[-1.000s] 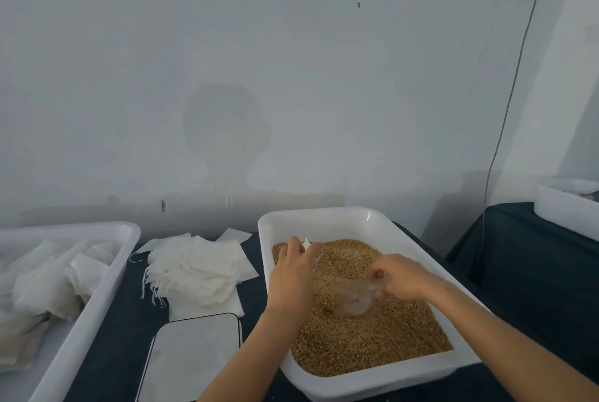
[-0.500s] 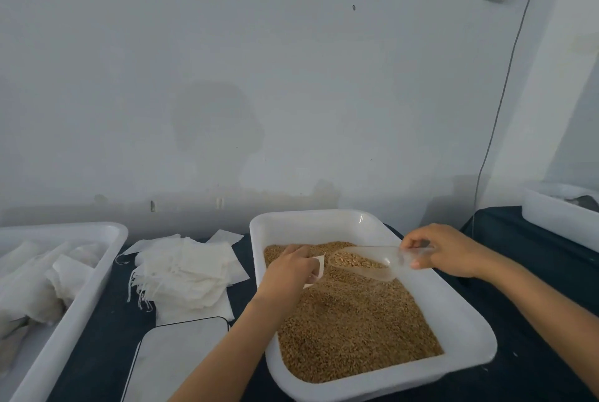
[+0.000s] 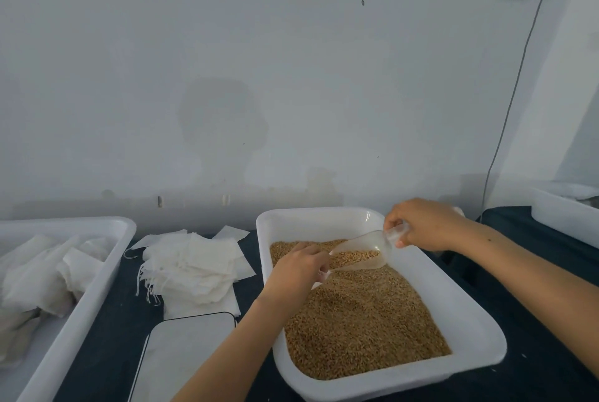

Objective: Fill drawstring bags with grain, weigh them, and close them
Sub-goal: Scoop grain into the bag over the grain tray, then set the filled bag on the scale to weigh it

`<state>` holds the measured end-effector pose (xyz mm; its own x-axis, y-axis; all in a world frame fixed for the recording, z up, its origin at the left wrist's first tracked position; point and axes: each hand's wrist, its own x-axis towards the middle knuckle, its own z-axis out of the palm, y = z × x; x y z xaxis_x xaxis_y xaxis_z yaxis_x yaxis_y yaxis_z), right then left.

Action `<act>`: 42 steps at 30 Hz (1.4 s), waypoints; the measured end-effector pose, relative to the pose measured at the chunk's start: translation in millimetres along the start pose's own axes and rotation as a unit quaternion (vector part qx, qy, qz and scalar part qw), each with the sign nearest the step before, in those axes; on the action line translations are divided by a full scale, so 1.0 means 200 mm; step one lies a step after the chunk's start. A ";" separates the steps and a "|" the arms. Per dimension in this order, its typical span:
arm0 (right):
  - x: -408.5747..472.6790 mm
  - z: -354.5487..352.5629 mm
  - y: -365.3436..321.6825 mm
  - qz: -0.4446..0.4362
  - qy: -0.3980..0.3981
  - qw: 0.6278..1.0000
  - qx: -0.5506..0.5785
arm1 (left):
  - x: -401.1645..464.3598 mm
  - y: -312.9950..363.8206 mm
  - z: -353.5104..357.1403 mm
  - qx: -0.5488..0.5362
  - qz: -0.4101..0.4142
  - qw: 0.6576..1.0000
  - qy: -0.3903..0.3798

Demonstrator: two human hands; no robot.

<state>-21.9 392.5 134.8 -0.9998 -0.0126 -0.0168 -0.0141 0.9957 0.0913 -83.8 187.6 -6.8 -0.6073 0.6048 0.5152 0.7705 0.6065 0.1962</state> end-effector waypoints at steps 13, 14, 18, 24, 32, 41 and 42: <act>0.03 -0.06 -0.10 -0.021 0.038 0.993 -0.111 | 0.00 -0.01 -0.01 -0.025 -0.014 0.999 0.015; 0.03 -0.06 -0.09 -0.018 0.034 0.994 -0.106 | 0.00 -0.01 -0.01 -0.028 -0.019 0.999 0.017; 0.01 -0.03 -0.04 0.027 -0.022 0.997 -0.069 | -0.01 -0.01 -0.02 -0.055 -0.067 0.996 0.034; 0.01 0.32 -0.02 0.106 -0.069 0.990 0.064 | 0.00 -0.01 -0.05 -0.175 -0.161 0.970 0.042; 0.06 0.69 -0.13 0.131 -0.034 0.984 0.116 | 0.00 0.01 -0.15 -0.396 -0.199 0.889 0.113; 0.03 0.54 -0.21 0.034 0.075 0.930 0.359 | -0.02 0.08 -0.30 -0.530 -0.230 0.802 0.149; 0.01 0.47 -0.27 -0.008 0.082 0.870 0.486 | -0.03 0.07 -0.33 -0.529 -0.220 0.805 0.154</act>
<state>-21.1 347.6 35.4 -0.9896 0.0380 0.1389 -0.0883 0.6019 -0.7937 -55.9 158.8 47.3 -0.9153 0.1961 0.3519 0.3264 -0.1511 0.9331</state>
